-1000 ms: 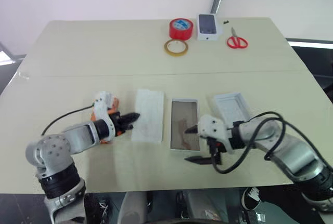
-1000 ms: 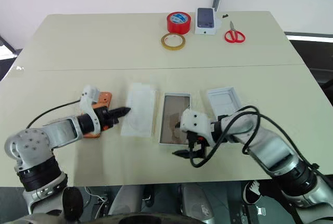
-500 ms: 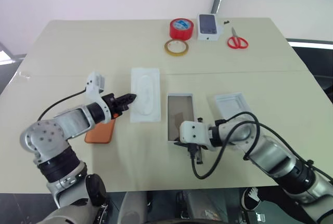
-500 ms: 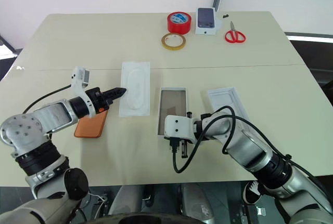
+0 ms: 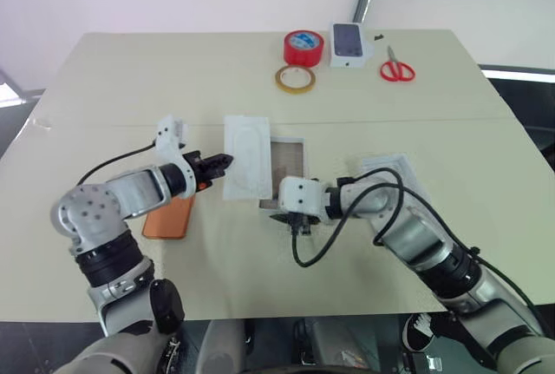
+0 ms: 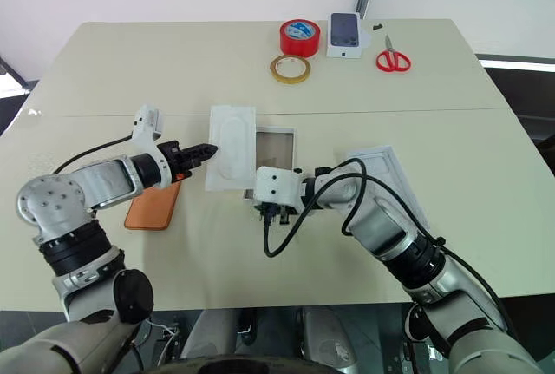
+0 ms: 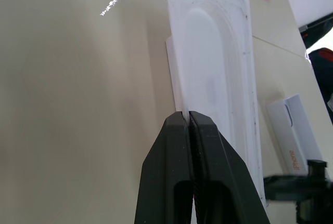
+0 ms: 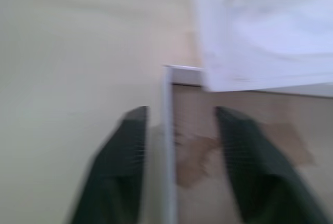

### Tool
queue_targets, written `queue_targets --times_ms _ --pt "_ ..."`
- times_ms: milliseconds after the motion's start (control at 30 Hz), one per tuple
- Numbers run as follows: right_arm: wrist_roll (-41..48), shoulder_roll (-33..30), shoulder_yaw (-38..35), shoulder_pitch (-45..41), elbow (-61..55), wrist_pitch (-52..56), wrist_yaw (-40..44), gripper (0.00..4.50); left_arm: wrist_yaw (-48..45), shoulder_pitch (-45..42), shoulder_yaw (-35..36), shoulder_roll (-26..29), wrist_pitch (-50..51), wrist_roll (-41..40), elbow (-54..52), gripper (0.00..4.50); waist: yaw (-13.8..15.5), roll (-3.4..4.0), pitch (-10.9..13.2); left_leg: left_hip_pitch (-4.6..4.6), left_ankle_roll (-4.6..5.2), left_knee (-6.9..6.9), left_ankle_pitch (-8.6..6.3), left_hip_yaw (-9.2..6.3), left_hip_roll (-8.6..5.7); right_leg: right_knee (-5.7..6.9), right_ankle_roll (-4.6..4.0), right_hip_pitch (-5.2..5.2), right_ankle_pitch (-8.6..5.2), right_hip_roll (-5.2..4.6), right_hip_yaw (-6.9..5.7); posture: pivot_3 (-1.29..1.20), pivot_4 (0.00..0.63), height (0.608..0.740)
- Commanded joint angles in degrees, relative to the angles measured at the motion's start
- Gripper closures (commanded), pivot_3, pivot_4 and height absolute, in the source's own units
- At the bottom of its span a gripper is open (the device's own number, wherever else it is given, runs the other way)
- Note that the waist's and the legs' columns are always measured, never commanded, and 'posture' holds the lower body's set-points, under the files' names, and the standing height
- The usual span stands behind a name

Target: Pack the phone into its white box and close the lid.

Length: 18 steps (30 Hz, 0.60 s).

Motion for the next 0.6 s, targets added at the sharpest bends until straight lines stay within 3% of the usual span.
queue_targets --times_ms 33,267,533,567,600 --pt "3.3 -3.6 -6.3 1.4 -4.8 0.3 2.3 1.63 1.9 -2.5 -1.0 -1.2 0.5 -1.7 -0.1 4.5 -0.1 -0.01 0.0 0.0 0.0 0.0 0.0 -0.01 0.0 -0.01 0.0 0.01 0.0 0.0 -0.01 0.0 0.15 0.74" --pt "5.8 -8.4 -12.1 3.6 -5.3 0.6 4.0 1.63 4.9 -3.8 -5.8 -3.6 0.5 -2.1 3.2 4.5 -0.3 -0.01 0.0 0.02 0.0 -0.03 0.0 0.0 0.02 0.01 0.0 0.01 0.0 0.05 0.0 0.0 0.15 0.74" --pt "5.3 -8.6 -13.0 3.3 -5.0 0.8 2.6 1.63 8.0 -4.0 -7.0 -6.3 0.5 -1.8 4.8 4.5 -0.2 -0.02 0.0 0.01 0.0 -0.01 0.0 0.01 0.01 0.0 0.0 0.02 0.0 0.04 0.0 0.0 0.15 0.74" --pt "5.3 -8.6 -13.1 3.2 -5.0 0.8 2.5 1.56 8.2 -4.0 -6.9 -6.5 0.5 -2.0 4.7 3.85 -0.2 -0.02 0.0 0.0 0.0 -0.01 0.0 0.01 0.01 0.0 0.0 0.01 0.0 0.04 -0.01 0.0 0.15 0.74" --pt "5.2 -8.5 -13.1 3.0 -4.8 0.9 2.3 1.56 8.3 -3.9 -6.9 -6.6 0.5 -2.2 4.6 3.57 -0.2 -0.02 0.0 0.0 0.0 -0.01 0.0 0.01 0.0 0.0 0.0 0.01 0.0 0.04 -0.01 0.0 0.15 0.74"
